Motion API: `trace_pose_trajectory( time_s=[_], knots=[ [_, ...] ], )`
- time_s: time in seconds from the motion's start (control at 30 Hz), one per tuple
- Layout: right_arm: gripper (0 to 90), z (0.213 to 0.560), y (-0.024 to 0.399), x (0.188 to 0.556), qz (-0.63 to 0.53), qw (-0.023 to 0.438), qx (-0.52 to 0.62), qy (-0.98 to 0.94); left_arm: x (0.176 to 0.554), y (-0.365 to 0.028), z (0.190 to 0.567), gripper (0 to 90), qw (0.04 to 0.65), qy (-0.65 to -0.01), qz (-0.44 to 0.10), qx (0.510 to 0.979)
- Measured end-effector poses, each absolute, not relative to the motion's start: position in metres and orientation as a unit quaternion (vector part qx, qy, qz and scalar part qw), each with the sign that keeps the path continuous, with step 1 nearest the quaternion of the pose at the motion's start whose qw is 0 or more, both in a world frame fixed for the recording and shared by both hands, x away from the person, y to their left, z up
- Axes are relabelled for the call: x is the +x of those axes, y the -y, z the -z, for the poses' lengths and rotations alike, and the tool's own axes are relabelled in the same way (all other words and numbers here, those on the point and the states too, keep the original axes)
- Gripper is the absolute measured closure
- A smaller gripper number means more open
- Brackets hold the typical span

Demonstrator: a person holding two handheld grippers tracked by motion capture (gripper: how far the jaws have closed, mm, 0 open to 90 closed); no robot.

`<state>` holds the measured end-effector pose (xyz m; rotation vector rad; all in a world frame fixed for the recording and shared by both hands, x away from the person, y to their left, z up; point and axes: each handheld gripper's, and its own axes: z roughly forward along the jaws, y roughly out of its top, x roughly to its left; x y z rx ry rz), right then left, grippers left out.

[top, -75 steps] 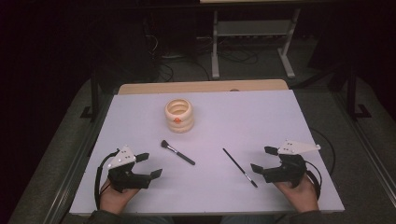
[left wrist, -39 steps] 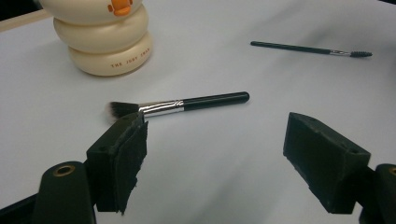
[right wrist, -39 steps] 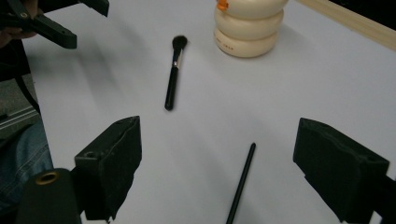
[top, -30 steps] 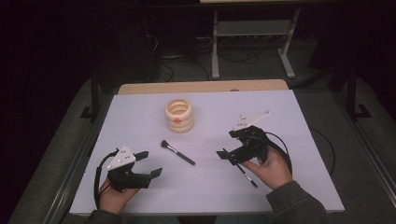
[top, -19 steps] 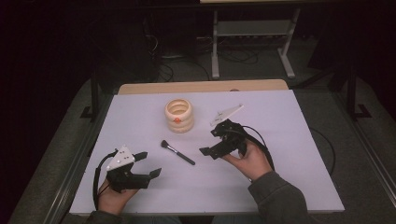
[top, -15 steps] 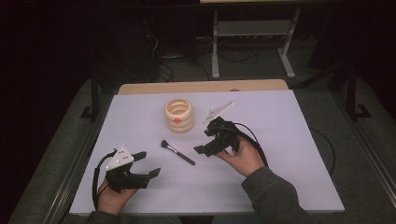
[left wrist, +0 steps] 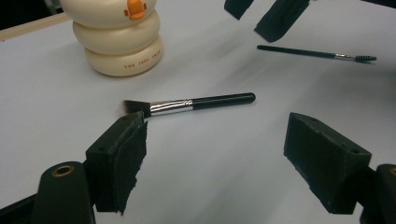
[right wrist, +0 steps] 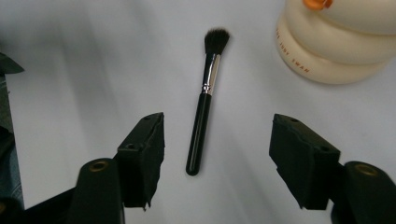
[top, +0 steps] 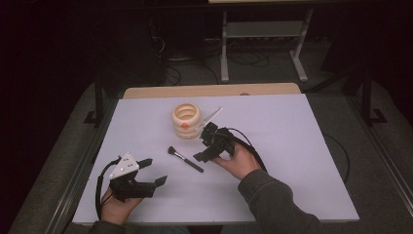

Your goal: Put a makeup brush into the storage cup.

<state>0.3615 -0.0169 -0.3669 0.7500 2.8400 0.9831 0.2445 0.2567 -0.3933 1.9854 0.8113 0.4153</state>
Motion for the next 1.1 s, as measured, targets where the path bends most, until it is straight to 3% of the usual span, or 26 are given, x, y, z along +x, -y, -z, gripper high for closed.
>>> trace_pose_trajectory(
  time_s=[0.6, 1.1],
  knots=[
    [47.5, 0.399, -0.014, 0.368, -0.258, -0.003, 0.235, -0.937, 0.245, -0.258, 0.394, 20.6, 0.461, -0.325, -0.17, 0.808],
    [64.9, 0.418, -0.028, 0.368, -0.21, -0.009, 0.234, -0.949, 0.245, -0.258, 0.395, 21.9, 0.458, -0.326, -0.167, 0.81]
  ],
)
